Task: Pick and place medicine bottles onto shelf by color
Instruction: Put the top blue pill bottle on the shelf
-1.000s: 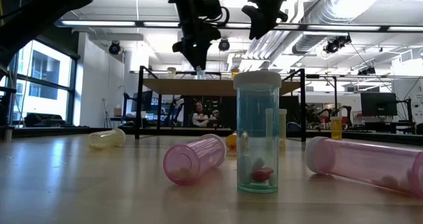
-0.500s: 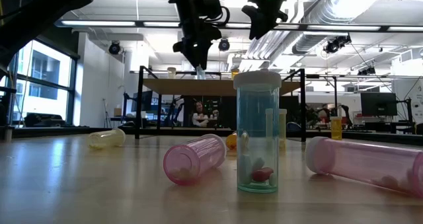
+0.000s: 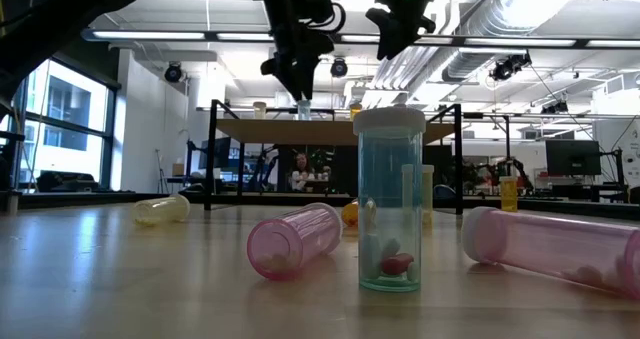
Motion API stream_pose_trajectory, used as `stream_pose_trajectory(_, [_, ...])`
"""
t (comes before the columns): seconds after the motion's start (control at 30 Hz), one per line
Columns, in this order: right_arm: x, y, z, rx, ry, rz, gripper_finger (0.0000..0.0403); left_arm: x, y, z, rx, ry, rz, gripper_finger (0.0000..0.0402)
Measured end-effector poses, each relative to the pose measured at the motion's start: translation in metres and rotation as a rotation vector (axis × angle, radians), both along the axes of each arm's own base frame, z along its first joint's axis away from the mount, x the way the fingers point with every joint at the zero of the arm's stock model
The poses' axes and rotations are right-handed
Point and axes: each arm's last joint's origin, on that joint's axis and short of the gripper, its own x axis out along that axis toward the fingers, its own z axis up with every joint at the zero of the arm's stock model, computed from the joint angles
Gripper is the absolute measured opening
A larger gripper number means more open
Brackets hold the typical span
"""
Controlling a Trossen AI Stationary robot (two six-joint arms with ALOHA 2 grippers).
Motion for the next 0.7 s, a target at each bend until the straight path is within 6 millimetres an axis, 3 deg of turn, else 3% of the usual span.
stream_pose_trajectory(0.37, [0.000, 0.000, 0.000, 0.000, 0.000, 0.000, 0.0149, -0.008, -0.004, 0.014, 0.022, -0.022, 0.005, 0.0155])
stream_pose_trajectory(0.7, [0.000, 0.000, 0.000, 0.000, 0.001, 0.000, 0.0149, -0.028, -0.028, 0.053, 0.076, -0.074, -0.048, 0.0155])
